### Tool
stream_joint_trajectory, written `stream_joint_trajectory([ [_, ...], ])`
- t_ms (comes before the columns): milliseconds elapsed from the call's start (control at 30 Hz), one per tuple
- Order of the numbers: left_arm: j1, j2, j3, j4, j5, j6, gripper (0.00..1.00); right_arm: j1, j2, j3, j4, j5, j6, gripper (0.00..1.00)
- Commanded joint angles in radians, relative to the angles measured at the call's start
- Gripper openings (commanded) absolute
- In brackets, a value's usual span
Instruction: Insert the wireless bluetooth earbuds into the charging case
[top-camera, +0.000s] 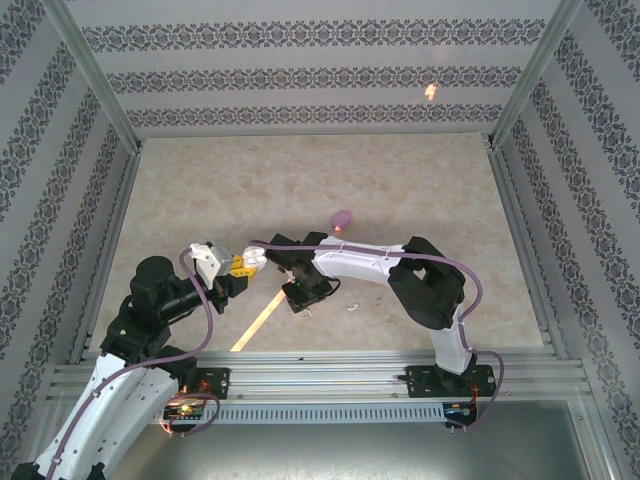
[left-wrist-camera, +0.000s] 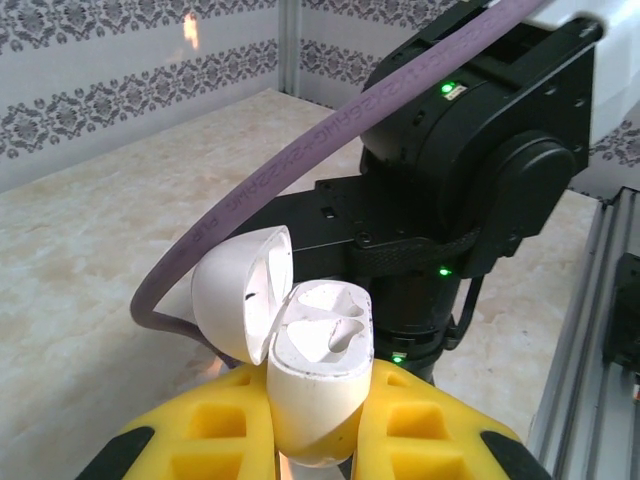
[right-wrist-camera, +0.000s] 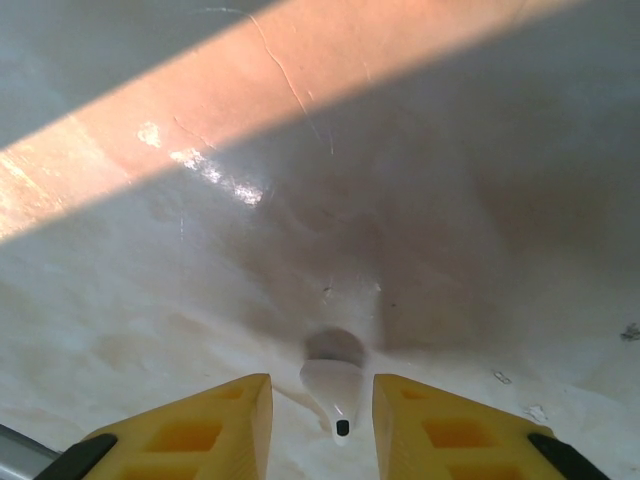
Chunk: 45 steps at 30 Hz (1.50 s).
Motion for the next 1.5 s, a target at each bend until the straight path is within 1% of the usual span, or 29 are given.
stream_joint_trajectory([
  [0, 0.012, -0.013, -0.014, 0.011, 0.071, 0.024, 0.02, 0.012, -0.010, -0.001, 0.002, -0.012, -0.009, 0.32],
  [200, 0.011, -0.014, -0.003, -0.004, 0.109, 0.026, 0.02, -0.023, -0.051, -0.051, 0.073, -0.090, 0.034, 0.31],
  [433, 0.011, -0.027, 0.025, -0.041, 0.123, 0.018, 0.01, -0.024, -0.045, -0.036, 0.024, -0.060, 0.004, 0.31],
  [600, 0.011, -0.037, 0.033, -0.062, 0.145, 0.015, 0.01, -0.022, -0.047, -0.035, 0.016, -0.046, -0.001, 0.33],
  [767, 0.012, -0.046, 0.041, -0.066, 0.141, 0.014, 0.01, -0.018, -0.035, -0.019, -0.001, -0.033, -0.019, 0.35],
  [1067, 0.013, -0.046, 0.048, -0.070, 0.141, 0.011, 0.01, -0.007, 0.009, 0.012, -0.038, -0.002, -0.048, 0.35],
  [1467, 0.012, -0.042, 0.045, -0.056, 0.134, 0.011, 0.01, 0.013, 0.060, 0.042, -0.061, -0.007, -0.062, 0.35],
])
